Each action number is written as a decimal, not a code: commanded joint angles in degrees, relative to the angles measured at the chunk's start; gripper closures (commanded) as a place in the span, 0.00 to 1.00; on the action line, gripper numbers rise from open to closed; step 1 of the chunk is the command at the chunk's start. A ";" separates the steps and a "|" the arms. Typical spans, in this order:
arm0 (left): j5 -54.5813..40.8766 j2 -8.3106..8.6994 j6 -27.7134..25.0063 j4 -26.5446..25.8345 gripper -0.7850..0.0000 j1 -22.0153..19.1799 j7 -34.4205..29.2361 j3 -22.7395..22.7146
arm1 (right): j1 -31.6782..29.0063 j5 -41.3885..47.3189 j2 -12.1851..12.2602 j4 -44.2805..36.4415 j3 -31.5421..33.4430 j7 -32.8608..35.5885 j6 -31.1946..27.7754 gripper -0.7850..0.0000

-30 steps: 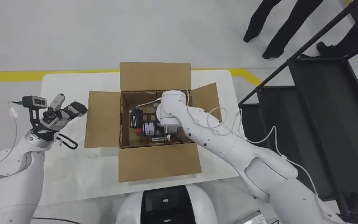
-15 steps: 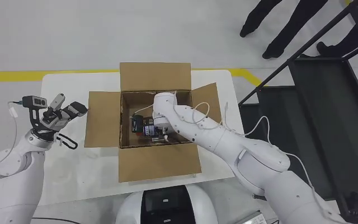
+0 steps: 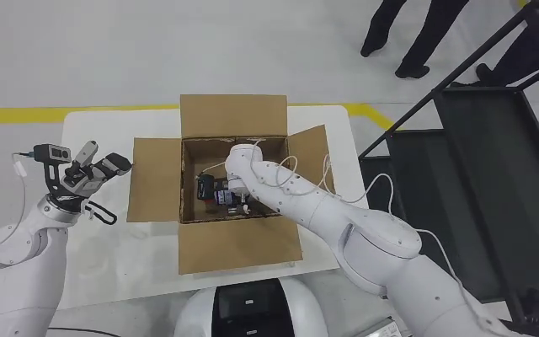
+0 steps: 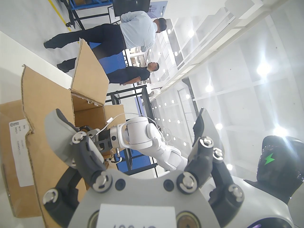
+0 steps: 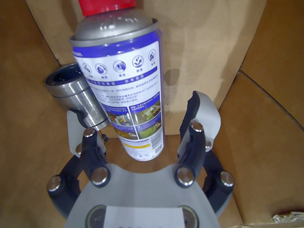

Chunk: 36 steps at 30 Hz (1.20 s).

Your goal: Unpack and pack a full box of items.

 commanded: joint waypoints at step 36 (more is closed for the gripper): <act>-0.13 0.00 0.00 0.00 0.00 0.00 -0.01 0.00 | -3.15 -2.76 4.17 -13.91 9.08 10.53 -0.85 0.01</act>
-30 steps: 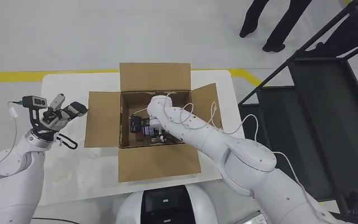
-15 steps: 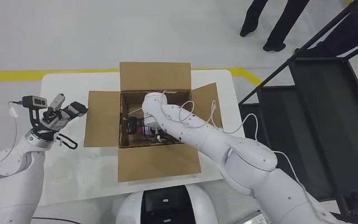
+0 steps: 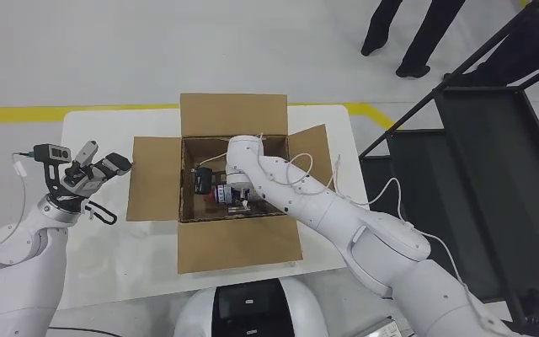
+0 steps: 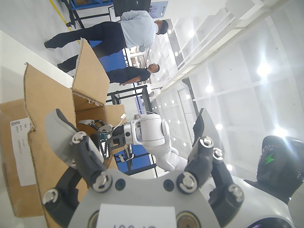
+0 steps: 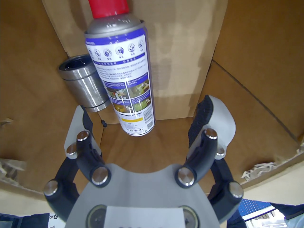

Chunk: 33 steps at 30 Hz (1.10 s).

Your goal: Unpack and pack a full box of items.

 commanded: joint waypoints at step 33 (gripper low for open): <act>-0.13 0.00 0.00 0.00 0.00 0.00 -0.01 0.00 | 0.95 -0.97 -5.44 18.04 -2.34 -12.73 2.81 0.52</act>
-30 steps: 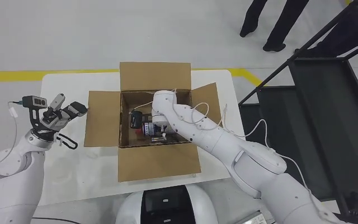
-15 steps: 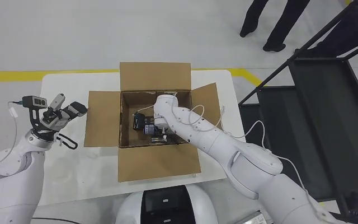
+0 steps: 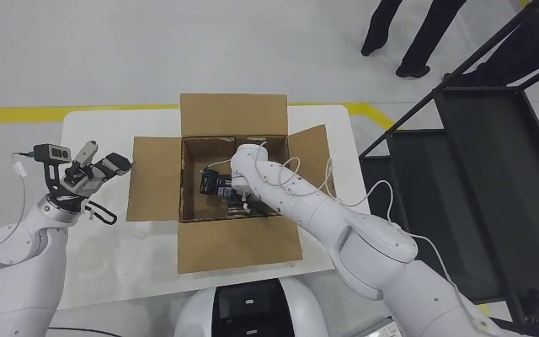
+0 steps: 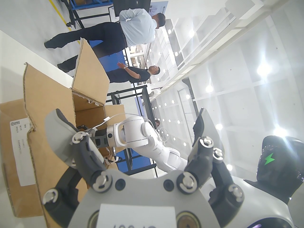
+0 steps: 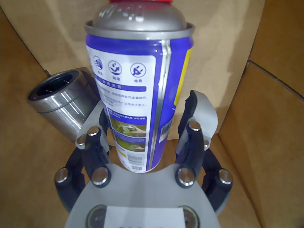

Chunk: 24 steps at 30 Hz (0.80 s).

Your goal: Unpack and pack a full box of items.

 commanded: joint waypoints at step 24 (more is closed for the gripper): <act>-0.13 0.00 0.00 0.00 0.00 0.00 -0.01 0.00 | -7.87 -1.34 7.52 -23.15 12.38 7.48 -0.86 1.00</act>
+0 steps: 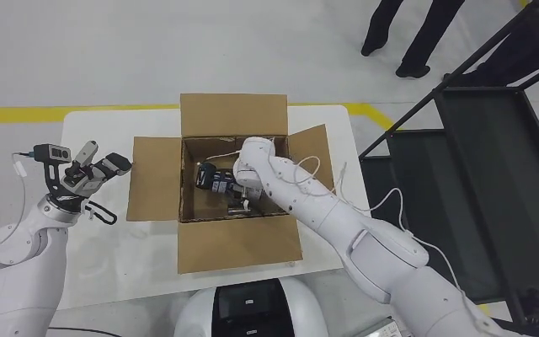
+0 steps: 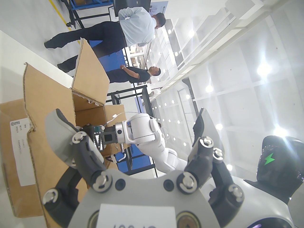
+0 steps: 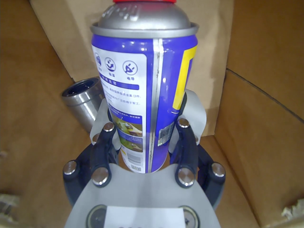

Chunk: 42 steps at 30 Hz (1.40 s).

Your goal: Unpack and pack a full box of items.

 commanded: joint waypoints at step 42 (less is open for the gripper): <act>-0.13 0.00 0.00 0.00 0.00 0.00 -0.01 0.00 | -47.58 -5.41 14.33 -63.73 46.61 -27.27 -0.98 1.00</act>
